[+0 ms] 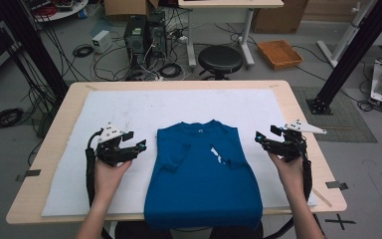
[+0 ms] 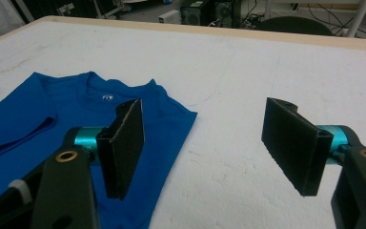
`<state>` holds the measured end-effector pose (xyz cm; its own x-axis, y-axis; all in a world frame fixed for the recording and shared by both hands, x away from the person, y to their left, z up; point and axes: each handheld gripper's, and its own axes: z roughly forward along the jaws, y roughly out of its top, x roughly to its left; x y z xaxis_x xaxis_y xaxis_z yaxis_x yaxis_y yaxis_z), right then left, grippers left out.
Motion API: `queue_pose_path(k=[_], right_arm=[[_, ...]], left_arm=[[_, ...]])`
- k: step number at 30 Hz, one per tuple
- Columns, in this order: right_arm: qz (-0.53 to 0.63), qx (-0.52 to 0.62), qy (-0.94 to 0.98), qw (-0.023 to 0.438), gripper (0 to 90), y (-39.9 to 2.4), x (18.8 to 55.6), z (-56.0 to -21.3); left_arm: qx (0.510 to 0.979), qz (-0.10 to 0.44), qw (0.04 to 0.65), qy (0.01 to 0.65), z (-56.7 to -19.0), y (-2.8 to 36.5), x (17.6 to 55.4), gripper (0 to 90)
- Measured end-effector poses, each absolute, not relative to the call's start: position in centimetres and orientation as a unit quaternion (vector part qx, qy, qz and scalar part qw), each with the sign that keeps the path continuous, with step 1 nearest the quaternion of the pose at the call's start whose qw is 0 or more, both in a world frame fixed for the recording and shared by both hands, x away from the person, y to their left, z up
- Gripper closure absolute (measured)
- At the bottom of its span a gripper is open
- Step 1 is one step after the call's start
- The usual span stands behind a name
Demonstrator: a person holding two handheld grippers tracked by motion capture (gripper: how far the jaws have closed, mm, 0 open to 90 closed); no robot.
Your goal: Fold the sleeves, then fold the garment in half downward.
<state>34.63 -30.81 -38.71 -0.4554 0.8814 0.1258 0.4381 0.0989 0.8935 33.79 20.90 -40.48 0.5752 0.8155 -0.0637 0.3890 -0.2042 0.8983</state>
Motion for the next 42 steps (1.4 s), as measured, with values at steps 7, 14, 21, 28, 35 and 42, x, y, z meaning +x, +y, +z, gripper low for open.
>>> queue_pose_path(k=[7, 14, 21, 28, 35, 42], right_arm=[[0.481, 0.471, 0.702, 0.232, 30.0, -31.0, 34.5, -38.7], [0.475, 0.472, 0.706, 0.23, 30.3, -30.7, 35.0, -38.8], [0.468, 0.477, 0.708, 0.228, 35.0, -30.1, 35.9, -39.3], [0.459, 0.48, 0.713, 0.225, 44.6, -29.3, 36.9, -39.8], [0.445, 0.484, 0.727, 0.199, 56.9, -28.0, 39.4, -41.0], [0.41, 0.505, 0.739, 0.176, 63.9, -26.2, 42.2, -42.9]], left_arm=[[0.744, 0.223, 0.484, 0.403, -40.3, 20.9, 33.6, 37.7], [0.744, 0.217, 0.483, 0.407, -40.6, 20.8, 34.0, 37.7], [0.745, 0.213, 0.477, 0.414, -40.4, 19.8, 35.0, 37.7], [0.746, 0.196, 0.474, 0.425, -40.7, 18.2, 36.7, 38.3], [0.759, 0.168, 0.439, 0.45, -42.1, 16.0, 39.8, 42.4], [0.75, 0.145, 0.428, 0.483, -43.9, 15.8, 41.4, 46.2]])
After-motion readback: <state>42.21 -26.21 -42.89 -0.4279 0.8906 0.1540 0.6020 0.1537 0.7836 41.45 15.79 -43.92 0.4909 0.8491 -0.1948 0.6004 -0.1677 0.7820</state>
